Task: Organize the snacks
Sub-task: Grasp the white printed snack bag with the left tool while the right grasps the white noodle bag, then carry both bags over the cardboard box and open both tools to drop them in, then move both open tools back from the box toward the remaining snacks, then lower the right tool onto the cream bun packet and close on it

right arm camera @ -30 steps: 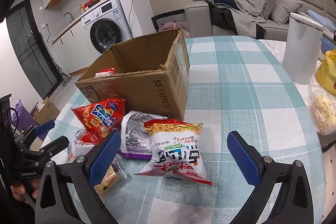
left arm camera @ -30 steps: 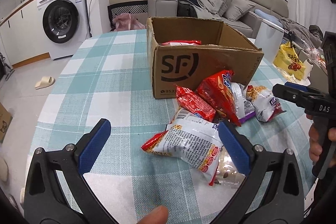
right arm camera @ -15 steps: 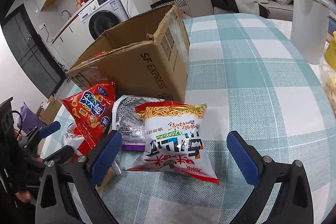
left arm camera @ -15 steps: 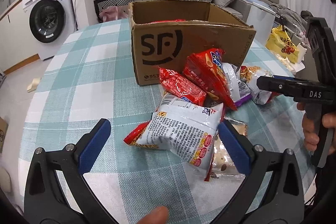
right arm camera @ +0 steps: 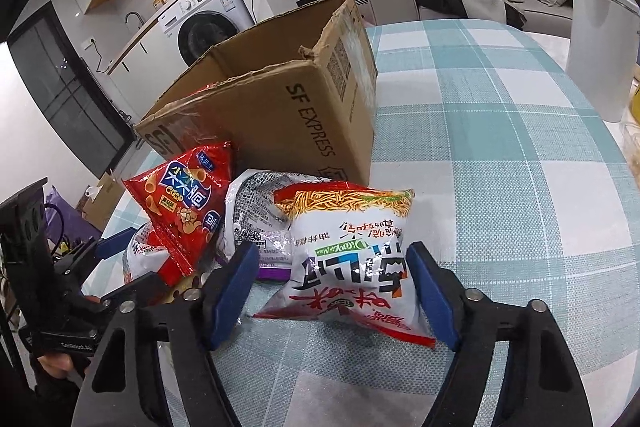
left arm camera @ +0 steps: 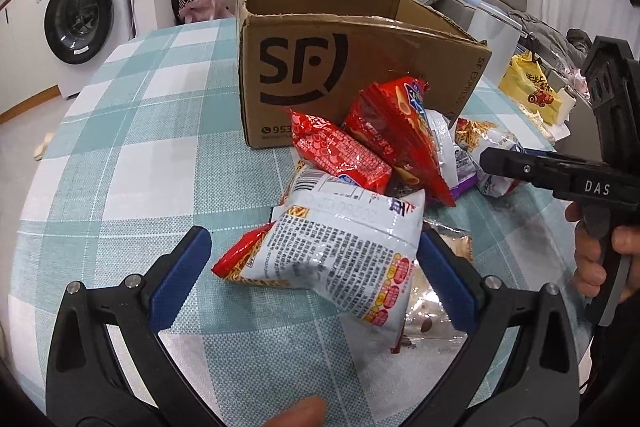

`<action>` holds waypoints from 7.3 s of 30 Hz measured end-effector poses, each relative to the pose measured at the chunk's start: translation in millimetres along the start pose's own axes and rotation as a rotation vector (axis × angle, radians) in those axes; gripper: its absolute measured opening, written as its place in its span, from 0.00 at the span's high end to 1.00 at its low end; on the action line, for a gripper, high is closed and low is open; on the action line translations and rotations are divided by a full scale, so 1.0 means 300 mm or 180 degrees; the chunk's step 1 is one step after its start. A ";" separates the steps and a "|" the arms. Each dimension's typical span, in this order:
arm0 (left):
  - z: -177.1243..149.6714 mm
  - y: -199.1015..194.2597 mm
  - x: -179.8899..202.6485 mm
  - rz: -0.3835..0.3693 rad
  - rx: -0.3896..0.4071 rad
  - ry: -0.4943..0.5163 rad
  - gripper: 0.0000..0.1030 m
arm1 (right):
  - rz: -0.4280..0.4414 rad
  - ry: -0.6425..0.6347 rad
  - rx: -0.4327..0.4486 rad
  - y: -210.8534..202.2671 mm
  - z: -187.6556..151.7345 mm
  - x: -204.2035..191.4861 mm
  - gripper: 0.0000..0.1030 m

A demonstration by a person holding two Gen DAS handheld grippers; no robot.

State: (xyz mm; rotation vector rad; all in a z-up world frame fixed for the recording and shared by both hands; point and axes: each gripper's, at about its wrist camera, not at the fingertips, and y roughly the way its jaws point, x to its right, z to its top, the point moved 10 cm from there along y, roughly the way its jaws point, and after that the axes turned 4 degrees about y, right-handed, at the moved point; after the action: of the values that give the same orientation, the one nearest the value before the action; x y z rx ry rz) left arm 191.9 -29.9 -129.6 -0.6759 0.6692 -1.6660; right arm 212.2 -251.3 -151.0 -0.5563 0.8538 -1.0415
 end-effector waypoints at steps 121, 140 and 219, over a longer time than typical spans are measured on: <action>0.575 0.075 -0.056 0.0149 0.0980 -0.0106 0.41 | 0.0023 -0.0087 0.0905 0.022 0.443 -0.188 0.56; 0.549 0.014 -0.045 0.0092 0.0931 -0.0159 0.01 | 0.0217 -0.0150 0.0997 -0.129 0.394 -0.175 0.09; 0.063 -0.181 -0.266 0.0454 0.0356 -0.0530 0.01 | -0.0512 -0.0392 -0.0122 0.160 -0.131 -0.355 0.00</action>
State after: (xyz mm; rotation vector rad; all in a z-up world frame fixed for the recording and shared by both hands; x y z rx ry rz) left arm 184.5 56.7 -83.4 -0.6630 0.4901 -1.4861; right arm 178.5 -135.0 -173.0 -0.7234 0.7304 -1.1262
